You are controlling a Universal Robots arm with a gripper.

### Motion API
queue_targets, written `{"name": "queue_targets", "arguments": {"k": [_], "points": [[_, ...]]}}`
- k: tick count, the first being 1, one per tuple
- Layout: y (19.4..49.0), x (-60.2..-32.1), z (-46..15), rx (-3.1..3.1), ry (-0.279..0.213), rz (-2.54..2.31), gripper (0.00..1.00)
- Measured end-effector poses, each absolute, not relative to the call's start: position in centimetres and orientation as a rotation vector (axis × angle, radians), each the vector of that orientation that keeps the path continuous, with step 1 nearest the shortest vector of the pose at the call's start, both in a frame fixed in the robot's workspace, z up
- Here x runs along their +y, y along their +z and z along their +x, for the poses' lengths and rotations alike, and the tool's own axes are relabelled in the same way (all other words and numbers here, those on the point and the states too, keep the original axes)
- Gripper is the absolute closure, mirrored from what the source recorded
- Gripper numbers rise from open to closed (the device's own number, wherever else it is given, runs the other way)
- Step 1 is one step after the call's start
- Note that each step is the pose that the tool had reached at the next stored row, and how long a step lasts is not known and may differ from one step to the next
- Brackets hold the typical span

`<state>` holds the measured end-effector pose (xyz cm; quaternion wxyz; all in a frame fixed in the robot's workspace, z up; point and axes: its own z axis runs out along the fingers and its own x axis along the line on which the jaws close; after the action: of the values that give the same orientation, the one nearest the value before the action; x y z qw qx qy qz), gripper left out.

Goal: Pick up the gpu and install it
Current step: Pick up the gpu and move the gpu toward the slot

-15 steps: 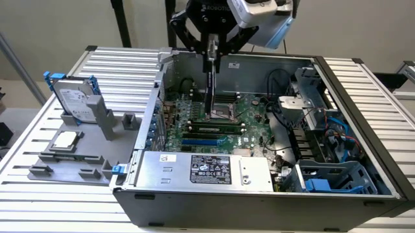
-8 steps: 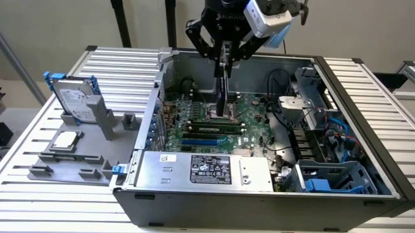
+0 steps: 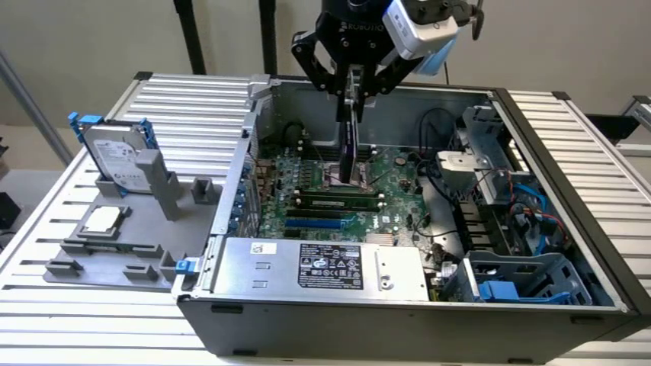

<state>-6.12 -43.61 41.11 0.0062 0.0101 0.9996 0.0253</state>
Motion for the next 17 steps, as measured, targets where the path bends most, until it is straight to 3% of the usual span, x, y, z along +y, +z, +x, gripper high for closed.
{"name": "queue_targets", "arguments": {"k": [17], "points": [[40.91,-43.58,-6.14,3.127,0.080,-0.131,1.00]]}}
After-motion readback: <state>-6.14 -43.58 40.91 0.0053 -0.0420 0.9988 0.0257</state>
